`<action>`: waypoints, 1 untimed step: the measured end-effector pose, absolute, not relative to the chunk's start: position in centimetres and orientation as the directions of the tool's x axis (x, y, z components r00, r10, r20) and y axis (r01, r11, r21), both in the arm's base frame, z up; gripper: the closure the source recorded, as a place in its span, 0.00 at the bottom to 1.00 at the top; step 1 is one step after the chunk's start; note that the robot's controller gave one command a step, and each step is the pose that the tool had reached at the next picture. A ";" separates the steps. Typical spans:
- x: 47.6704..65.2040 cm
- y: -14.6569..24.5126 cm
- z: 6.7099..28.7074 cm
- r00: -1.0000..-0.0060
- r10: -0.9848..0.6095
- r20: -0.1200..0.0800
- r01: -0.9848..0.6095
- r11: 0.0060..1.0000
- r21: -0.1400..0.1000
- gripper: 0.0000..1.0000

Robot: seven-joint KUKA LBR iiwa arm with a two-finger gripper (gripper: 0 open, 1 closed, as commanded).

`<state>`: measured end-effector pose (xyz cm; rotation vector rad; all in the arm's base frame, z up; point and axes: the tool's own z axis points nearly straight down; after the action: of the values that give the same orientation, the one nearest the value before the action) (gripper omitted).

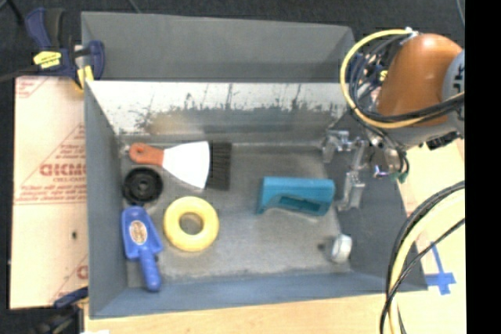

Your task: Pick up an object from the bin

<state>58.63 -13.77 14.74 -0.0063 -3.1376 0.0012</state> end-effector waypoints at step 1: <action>58.8 -13.7 15.2 -1.000 0.001 -0.004 0.001 1.000 -0.002 0.00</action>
Offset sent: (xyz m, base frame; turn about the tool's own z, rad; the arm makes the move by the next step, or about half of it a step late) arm 0.0179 0.0438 -0.0774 0.1078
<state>58.82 -13.73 15.24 -0.0013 -3.1457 0.0037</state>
